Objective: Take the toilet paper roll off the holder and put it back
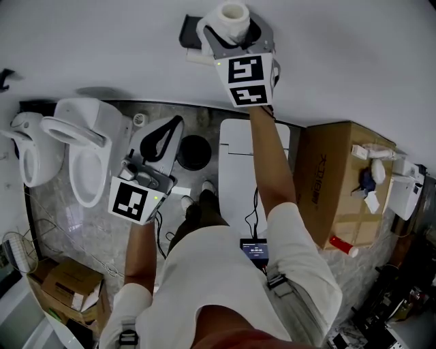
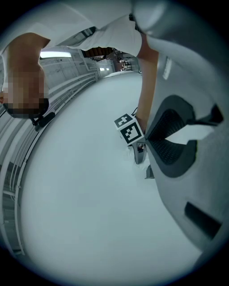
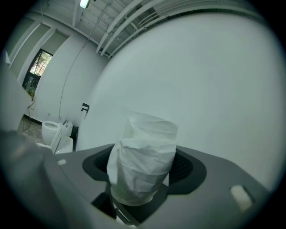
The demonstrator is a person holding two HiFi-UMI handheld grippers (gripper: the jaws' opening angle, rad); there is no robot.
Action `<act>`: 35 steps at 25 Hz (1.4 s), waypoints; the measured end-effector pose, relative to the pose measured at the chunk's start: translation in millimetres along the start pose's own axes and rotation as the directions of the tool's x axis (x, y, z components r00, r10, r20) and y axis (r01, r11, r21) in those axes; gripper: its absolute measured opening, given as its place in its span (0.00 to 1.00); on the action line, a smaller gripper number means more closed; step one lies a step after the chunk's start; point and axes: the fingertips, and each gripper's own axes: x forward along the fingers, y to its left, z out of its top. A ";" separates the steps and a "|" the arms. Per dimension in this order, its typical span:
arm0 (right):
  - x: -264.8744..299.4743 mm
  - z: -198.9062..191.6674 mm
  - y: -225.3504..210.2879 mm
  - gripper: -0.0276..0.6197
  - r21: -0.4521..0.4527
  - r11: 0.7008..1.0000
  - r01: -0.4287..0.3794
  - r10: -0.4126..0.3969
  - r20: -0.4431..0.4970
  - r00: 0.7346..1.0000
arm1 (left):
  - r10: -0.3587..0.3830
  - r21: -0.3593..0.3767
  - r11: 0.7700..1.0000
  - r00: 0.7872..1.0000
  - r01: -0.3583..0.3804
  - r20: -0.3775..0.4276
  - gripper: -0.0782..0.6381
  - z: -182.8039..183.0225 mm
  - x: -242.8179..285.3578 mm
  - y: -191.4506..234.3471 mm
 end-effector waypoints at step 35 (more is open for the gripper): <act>-313.0 57.4 98.4 0.56 -0.010 0.990 -0.143 0.143 0.045 0.989 | -0.059 0.029 0.998 0.996 0.057 0.060 0.10 30.7 -84.9 -68.6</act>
